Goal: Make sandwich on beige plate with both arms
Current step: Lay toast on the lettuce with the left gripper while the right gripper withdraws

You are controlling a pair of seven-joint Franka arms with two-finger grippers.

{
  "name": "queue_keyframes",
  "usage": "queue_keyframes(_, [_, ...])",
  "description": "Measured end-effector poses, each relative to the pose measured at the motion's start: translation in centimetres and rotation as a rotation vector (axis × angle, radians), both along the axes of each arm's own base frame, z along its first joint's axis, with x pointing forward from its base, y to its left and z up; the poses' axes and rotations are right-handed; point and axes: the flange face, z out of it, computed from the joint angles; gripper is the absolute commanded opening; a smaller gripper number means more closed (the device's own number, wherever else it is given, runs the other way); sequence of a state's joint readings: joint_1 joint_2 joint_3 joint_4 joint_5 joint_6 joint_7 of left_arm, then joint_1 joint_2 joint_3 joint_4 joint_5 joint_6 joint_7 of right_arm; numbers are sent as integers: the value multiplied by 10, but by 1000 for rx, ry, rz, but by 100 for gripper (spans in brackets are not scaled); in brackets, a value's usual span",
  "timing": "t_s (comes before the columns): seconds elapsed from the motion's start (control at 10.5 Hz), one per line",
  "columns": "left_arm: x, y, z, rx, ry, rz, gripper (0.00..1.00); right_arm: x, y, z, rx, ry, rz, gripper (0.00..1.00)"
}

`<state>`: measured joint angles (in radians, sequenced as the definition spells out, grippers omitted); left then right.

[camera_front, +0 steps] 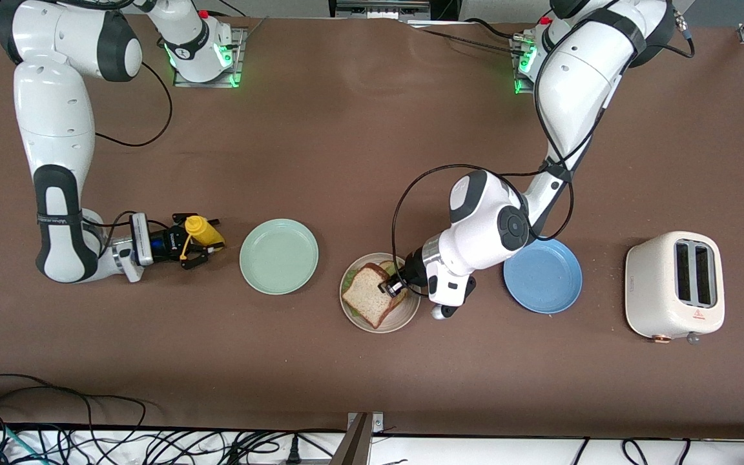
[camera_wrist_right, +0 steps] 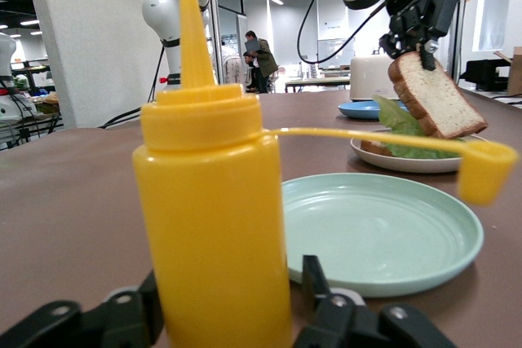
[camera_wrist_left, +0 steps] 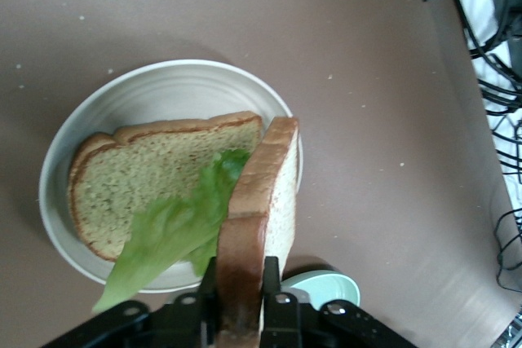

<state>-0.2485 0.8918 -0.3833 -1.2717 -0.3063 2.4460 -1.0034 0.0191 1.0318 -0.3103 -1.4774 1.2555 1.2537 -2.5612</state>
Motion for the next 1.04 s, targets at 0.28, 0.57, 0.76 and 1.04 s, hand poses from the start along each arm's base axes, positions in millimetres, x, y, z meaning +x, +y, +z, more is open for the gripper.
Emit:
queue_keyframes(0.28, [-5,9,-18,27,68,-4,77,-10,-40,5,-13,35,-4,100])
queue_keyframes(0.57, [-6,24,-27,48,134,-19,95,-17,-93,25,-94,136,-30,100])
queue_keyframes(0.76, [-4,35,-32,59,174,-23,98,-14,-114,42,-169,242,-76,100])
queue_keyframes(1.04, [-2,56,-37,79,233,-30,97,3,-121,82,-290,430,-126,100])
